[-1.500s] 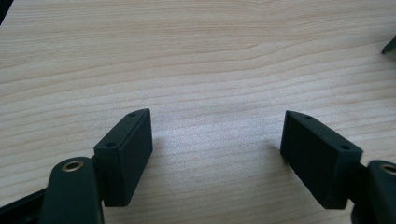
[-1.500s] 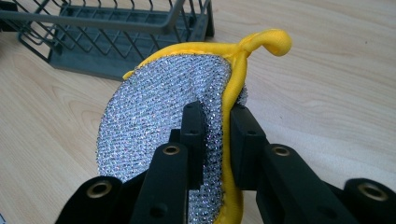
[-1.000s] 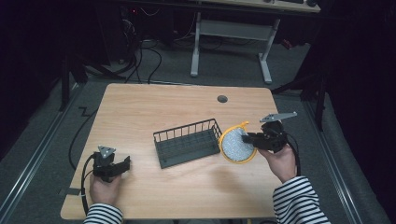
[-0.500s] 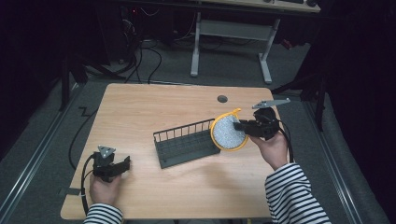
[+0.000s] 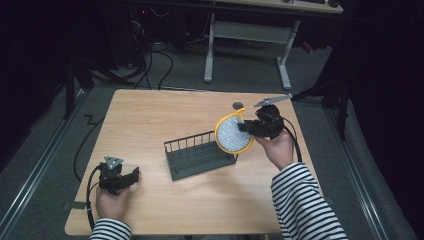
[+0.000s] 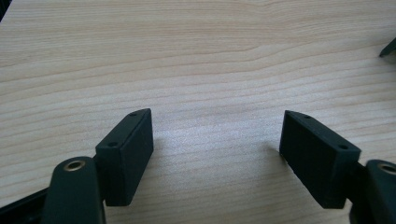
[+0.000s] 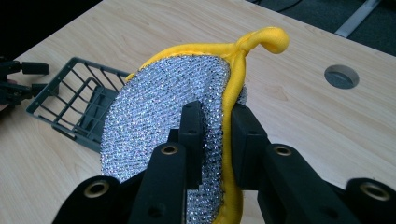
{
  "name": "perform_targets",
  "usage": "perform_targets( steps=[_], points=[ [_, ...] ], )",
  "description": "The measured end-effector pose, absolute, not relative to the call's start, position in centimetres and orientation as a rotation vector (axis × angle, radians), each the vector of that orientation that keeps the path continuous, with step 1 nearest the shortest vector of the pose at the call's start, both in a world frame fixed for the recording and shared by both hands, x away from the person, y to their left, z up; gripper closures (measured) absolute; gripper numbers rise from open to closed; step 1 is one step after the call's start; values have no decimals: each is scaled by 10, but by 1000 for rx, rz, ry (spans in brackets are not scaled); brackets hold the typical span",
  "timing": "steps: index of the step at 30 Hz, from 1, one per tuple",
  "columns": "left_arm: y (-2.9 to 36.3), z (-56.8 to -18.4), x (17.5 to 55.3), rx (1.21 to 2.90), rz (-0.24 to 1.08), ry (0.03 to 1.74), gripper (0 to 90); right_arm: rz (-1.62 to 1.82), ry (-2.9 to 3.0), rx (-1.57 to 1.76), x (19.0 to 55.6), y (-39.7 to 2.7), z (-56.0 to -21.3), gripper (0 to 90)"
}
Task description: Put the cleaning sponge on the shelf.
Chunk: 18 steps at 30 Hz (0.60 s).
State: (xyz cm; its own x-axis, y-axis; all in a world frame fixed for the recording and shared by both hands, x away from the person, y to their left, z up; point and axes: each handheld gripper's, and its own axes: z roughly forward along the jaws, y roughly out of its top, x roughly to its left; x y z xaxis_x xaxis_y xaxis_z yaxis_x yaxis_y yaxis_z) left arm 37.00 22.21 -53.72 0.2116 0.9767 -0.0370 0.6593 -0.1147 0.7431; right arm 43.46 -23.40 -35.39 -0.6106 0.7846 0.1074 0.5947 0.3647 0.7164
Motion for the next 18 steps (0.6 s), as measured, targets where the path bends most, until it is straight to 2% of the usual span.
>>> perform_targets(
  steps=[18],
  points=[
    [222, -537, 370, 1856, 636, 1515, 265, 1086, 2416, 1204, 463, -197, -365, 765]
  ],
)
